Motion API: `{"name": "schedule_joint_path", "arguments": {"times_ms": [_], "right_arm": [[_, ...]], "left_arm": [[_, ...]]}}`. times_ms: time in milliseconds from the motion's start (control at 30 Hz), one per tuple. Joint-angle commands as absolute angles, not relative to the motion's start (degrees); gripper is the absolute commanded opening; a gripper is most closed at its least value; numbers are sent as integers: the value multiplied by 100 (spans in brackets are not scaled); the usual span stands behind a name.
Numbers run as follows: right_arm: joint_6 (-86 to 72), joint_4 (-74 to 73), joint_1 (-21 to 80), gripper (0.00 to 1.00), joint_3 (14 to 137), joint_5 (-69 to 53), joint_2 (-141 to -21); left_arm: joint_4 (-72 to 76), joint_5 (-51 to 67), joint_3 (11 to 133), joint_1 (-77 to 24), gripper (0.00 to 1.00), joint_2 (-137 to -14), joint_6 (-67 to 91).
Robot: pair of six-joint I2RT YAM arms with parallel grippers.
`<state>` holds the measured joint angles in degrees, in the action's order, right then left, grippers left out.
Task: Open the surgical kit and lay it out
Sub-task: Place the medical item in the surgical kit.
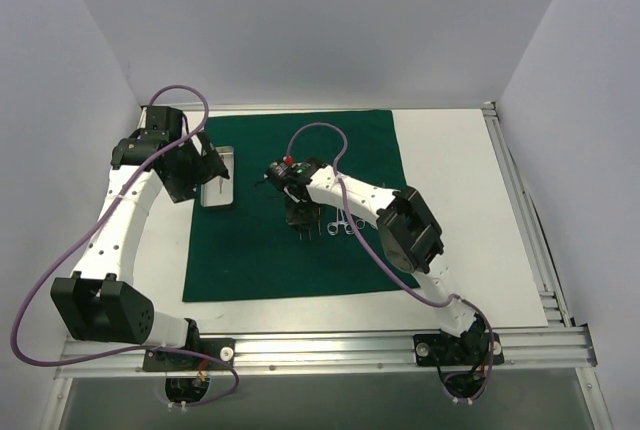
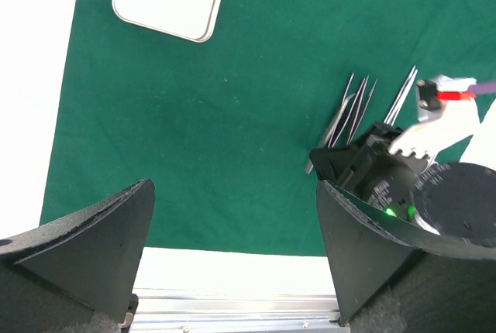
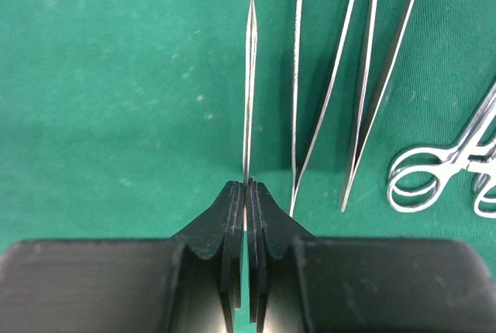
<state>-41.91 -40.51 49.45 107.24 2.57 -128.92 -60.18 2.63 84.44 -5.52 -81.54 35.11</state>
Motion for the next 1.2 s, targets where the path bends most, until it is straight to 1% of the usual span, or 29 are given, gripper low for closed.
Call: {"name": "schedule_joint_path", "arguments": {"times_ms": [0,100,167,200,367,467,633,767,967,1067,1133,1167], "right_arm": [[-4149,-4306,4887,0,10845,317,-13078],[-4122,-4324,4878,1,10898,220,-13157],[-4113,-4307,4869,5,10934,176,-13192],[-4105,-4289,4869,9,10942,167,-13210],[-4078,-4280,4843,13,11083,123,-13289],[-4069,-4263,4816,23,11153,62,-13298],[-4034,-4306,4755,29,11302,-105,-13254],[-4008,-4359,4702,38,11452,-228,-13166],[-3737,-4736,4518,39,12145,-18,-12763],[-3324,-4921,4325,39,12680,148,-12491],[-3130,-4957,4193,41,12796,167,-12288],[-3033,-5009,4027,42,12875,158,-12096]], "left_arm": [[-5933,369,8543,-536,94,-8138,3393],[-5924,378,8552,-536,94,-8174,3375],[-5924,378,8561,-536,94,-8191,3366],[-5915,378,8561,-536,94,-8200,3366],[-5906,396,8569,-536,94,-8209,3375],[-5915,369,8561,-536,94,-8200,3358],[-5906,334,8560,-536,94,-8253,3322],[-5897,317,8596,-536,94,-8358,3270],[-5862,150,8824,-519,94,-8674,2980],[-5713,193,8973,-519,99,-8982,2620],[-5730,141,9183,-510,100,-9349,2295],[-5739,97,9272,-510,94,-9482,2163]]}}
